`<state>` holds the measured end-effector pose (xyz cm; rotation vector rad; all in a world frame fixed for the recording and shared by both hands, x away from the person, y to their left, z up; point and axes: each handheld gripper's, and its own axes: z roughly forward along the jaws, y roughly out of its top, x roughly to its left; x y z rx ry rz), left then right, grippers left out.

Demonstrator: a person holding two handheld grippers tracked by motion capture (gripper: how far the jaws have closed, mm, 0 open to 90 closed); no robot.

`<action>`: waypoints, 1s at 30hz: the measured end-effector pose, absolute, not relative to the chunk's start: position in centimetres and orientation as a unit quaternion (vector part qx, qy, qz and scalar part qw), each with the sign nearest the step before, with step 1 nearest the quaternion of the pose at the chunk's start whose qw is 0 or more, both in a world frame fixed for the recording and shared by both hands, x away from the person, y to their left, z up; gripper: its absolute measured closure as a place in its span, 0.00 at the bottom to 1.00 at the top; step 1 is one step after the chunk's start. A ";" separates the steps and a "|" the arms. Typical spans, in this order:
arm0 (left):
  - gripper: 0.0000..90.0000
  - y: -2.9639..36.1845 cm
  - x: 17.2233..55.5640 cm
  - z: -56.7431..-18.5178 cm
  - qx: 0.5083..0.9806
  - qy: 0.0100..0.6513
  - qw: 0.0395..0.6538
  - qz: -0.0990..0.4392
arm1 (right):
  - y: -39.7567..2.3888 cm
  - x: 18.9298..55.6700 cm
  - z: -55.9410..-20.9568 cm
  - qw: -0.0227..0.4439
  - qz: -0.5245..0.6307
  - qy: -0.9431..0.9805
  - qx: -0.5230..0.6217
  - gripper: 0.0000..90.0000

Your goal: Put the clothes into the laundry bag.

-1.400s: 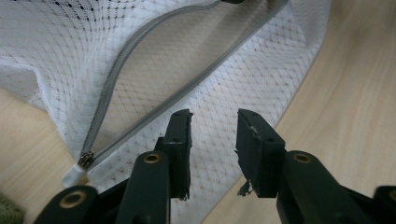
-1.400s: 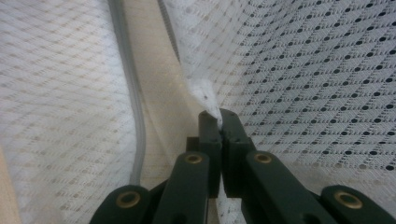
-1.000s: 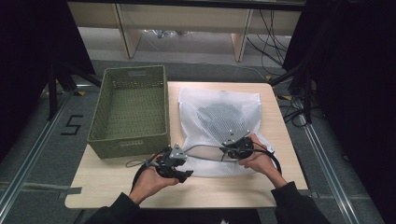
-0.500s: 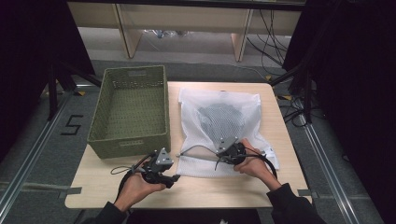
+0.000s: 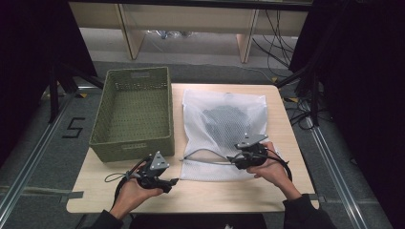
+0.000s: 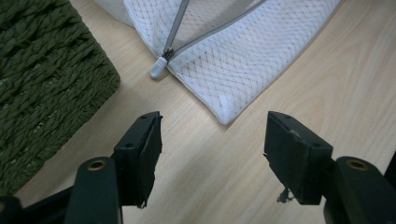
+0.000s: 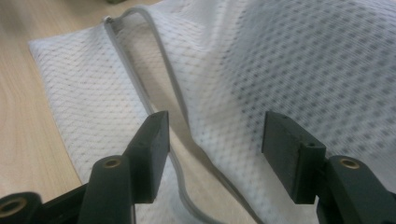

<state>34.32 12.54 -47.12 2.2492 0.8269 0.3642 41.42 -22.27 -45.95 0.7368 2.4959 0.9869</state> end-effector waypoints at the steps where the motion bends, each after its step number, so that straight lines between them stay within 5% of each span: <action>1: 0.40 12.7 34.2 -47.1 0.867 0.324 0.355 0.133 | -22.8 41.3 -45.7 0.171 0.348 0.880 0.273 0.47; 30: 0.33 13.1 32.4 -47.3 0.862 0.329 0.361 0.134 | -27.4 35.9 -46.8 0.137 0.362 0.864 0.323 0.41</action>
